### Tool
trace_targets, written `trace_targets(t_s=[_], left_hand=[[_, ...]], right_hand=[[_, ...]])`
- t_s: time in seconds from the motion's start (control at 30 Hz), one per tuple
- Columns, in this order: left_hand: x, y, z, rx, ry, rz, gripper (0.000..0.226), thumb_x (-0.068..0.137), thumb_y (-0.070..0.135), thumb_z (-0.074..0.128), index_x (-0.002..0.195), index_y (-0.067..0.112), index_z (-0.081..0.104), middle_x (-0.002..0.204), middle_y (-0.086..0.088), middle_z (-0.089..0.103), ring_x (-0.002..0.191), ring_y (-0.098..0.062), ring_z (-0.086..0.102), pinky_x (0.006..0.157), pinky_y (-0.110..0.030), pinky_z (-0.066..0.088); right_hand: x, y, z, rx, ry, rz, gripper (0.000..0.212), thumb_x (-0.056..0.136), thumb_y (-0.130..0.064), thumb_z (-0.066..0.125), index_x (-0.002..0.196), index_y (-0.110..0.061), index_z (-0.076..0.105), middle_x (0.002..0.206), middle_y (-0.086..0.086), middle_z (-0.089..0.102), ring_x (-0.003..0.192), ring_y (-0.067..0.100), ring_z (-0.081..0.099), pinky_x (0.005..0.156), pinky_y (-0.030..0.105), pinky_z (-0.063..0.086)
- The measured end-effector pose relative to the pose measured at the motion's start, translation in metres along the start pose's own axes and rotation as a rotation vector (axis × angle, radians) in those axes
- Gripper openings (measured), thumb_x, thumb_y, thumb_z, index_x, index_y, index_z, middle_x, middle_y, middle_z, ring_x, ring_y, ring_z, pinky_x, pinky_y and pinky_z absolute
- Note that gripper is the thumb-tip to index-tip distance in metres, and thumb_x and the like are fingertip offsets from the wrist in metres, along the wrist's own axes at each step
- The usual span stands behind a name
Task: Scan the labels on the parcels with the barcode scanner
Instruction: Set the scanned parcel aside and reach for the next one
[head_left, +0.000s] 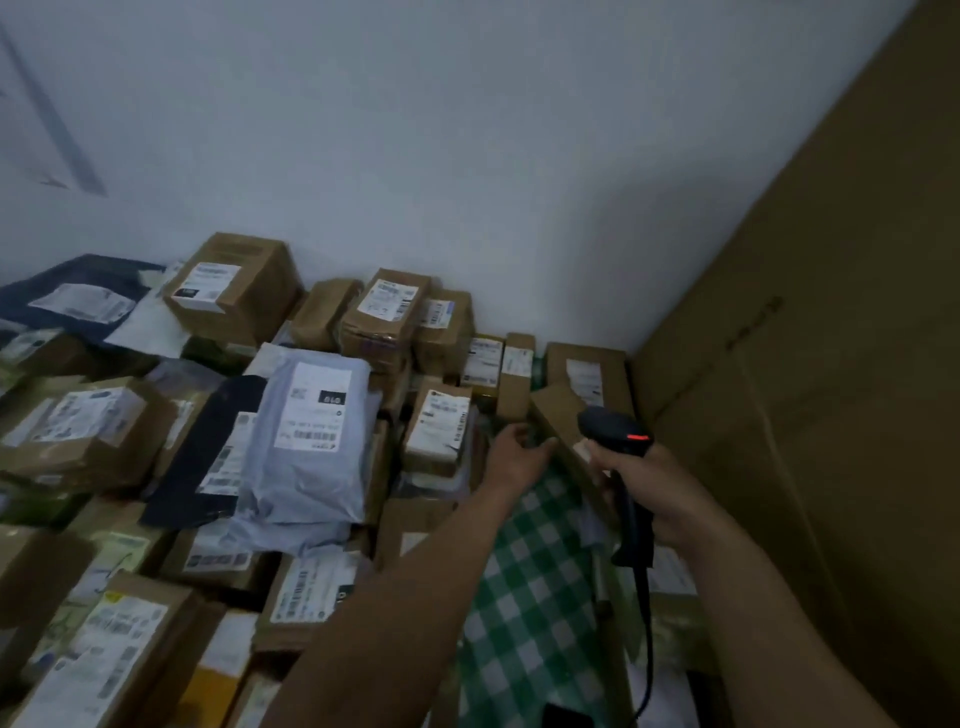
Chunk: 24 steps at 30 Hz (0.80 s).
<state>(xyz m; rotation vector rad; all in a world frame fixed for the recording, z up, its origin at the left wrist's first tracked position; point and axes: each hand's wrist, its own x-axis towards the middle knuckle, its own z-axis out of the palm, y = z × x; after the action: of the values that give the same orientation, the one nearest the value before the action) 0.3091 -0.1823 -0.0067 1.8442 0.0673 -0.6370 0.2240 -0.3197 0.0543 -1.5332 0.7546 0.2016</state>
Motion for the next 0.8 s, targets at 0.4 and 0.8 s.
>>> trace_targets(t_s=[0.4, 0.8], left_hand=[[0.052, -0.041, 0.105, -0.347, -0.173, -0.253, 0.056, 0.086, 0.02, 0.083, 0.132, 0.02, 0.052, 0.131, -0.005, 0.066, 0.12, -0.027, 0.064, 0.1, -0.042, 0.054], [0.049, -0.038, 0.055, -0.324, -0.013, 0.074, 0.092, 0.076, 0.02, 0.09, 0.153, 0.028, 0.04, 0.135, -0.001, 0.062, 0.105, -0.004, 0.062, 0.089, -0.024, 0.058]], right_hand=[[0.038, 0.035, -0.054, 0.073, 0.126, 0.154, 0.015, 0.093, -0.021, 0.075, 0.103, -0.01, 0.073, 0.078, 0.007, 0.067, 0.077, 0.023, 0.063, 0.064, 0.034, 0.05], [0.024, 0.01, -0.044, 0.085, 0.077, 0.036, 0.02, 0.095, -0.025, 0.074, 0.112, -0.016, 0.072, 0.102, 0.009, 0.077, 0.077, 0.018, 0.072, 0.061, 0.026, 0.05]])
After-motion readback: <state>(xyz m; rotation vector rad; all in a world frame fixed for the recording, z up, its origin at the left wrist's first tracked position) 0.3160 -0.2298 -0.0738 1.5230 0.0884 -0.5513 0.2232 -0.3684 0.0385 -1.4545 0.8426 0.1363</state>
